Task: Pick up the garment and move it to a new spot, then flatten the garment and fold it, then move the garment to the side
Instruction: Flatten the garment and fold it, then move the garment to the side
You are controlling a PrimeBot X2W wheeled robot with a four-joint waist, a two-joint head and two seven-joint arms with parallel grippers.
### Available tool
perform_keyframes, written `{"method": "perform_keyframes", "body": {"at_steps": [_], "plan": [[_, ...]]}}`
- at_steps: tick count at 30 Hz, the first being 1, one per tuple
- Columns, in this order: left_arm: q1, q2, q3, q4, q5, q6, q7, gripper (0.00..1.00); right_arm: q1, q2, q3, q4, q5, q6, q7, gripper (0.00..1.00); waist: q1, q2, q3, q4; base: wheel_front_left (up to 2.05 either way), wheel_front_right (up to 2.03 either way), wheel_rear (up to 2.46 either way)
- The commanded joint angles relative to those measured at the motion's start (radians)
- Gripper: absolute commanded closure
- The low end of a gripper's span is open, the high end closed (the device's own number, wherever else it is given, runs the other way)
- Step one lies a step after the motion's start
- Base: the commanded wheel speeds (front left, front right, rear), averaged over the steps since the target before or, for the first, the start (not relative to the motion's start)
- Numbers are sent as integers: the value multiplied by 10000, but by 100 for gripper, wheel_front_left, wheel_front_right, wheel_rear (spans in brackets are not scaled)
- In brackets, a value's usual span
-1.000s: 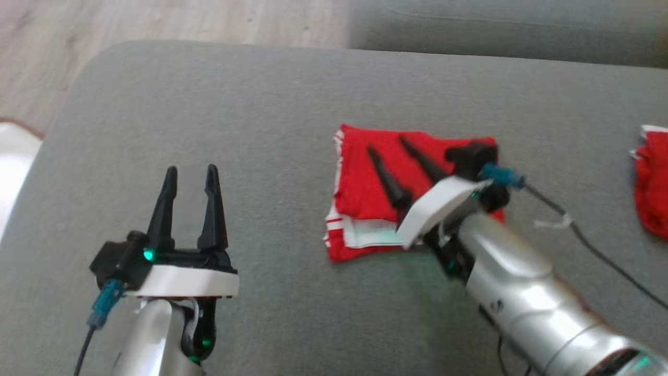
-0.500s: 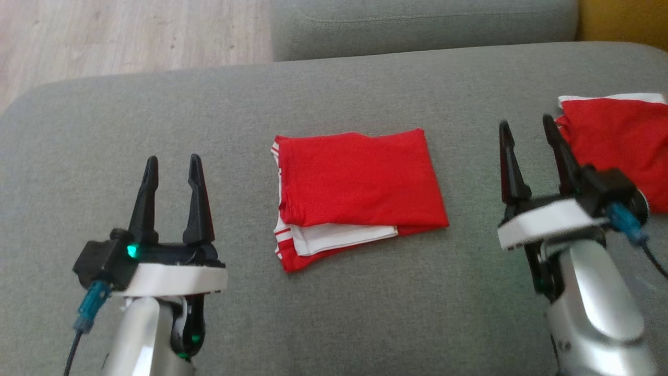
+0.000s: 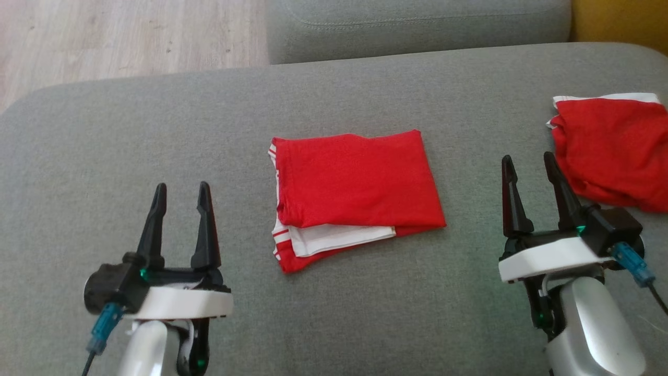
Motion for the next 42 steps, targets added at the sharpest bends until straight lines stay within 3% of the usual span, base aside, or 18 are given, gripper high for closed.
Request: {"method": "perform_keyframes", "body": {"at_steps": [1, 6, 14, 21, 28, 29, 30, 35, 42], "plan": [[-337, 44, 199, -347, 29, 36, -51, 0, -342, 44, 187, -332, 24, 65, -104, 0, 0, -1, 37, 62, 0, 0, 0], [-554, 44, 53, -372, -27, 30, -51, 0, -568, 44, 169, 91, -142, 65, -104, 0, 0, -1, 261, 296, 0, 0, 0], [-962, 43, -285, -344, -102, -2, -51, 0, -1532, 44, 536, 1736, 105, 65, 595, 0, 0, -1, 972, 845, 0, 0, 0], [-1360, 43, -641, -212, -222, -17, -51, 0, -2672, 45, 940, 3995, 900, 65, 1486, 0, 0, -1, 1517, 1504, 0, 0, 0], [-1461, 43, -810, -168, -294, 55, -51, 0, -3287, 45, 1656, 5529, 1215, 65, 1686, 0, 0, -1, 1598, 1778, 0, 0, 0], [-1462, 43, -816, -165, -297, 64, -51, 0, -3349, 45, 1779, 5660, 1227, 65, 1651, 65, 0, -1, 1589, 1785, 0, 0, 0], [-1462, 43, -815, -164, -300, 77, -51, 0, -3414, 45, 1894, 5768, 1169, 65, 1553, 100, 0, -1, 1577, 1784, 0, 0, 0], [-1448, 43, -775, -205, -245, 113, -51, 0, -3794, 45, 2067, 6149, 551, 65, 761, 100, 0, -1, 1466, 1561, 0, 0, 0], [-1498, 43, -855, -380, -154, 90, -51, 0, -4317, -34, 1603, 5986, -1283, 65, 78, 100, 0, -1, 1207, 847, 0, 0, 0]]}}
